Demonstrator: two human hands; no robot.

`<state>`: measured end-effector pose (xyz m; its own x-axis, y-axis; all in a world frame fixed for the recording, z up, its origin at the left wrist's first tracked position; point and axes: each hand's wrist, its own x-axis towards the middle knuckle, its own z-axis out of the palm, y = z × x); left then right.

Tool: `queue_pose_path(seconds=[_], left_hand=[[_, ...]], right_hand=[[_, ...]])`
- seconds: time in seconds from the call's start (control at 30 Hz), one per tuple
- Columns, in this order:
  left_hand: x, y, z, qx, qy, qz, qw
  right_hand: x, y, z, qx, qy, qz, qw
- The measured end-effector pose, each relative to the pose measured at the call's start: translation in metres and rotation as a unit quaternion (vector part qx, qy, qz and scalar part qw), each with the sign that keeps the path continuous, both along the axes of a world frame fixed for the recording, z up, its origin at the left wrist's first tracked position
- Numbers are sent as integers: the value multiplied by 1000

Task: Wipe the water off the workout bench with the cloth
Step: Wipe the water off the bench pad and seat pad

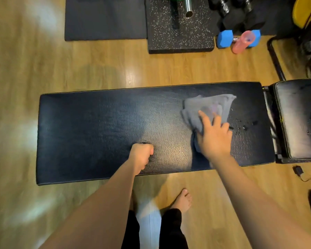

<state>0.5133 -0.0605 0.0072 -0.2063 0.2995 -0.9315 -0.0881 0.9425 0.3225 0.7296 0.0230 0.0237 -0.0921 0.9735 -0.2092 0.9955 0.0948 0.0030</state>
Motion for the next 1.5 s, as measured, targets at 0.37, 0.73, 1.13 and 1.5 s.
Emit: queue_pose_path(seconds=[0.37, 0.73, 1.13, 1.5], left_hand=[[4, 4, -6, 0, 9, 32, 999], [5, 1, -6, 12, 20, 37, 999], [9, 4, 4, 4, 34, 43, 998], [37, -4, 14, 95, 270, -223, 932]], right_hand=[[-23, -68, -6, 7, 33, 59, 998], [58, -18, -3, 9, 13, 127, 992], [17, -60, -7, 14, 25, 56, 998], [92, -55, 1, -22, -7, 141, 990]])
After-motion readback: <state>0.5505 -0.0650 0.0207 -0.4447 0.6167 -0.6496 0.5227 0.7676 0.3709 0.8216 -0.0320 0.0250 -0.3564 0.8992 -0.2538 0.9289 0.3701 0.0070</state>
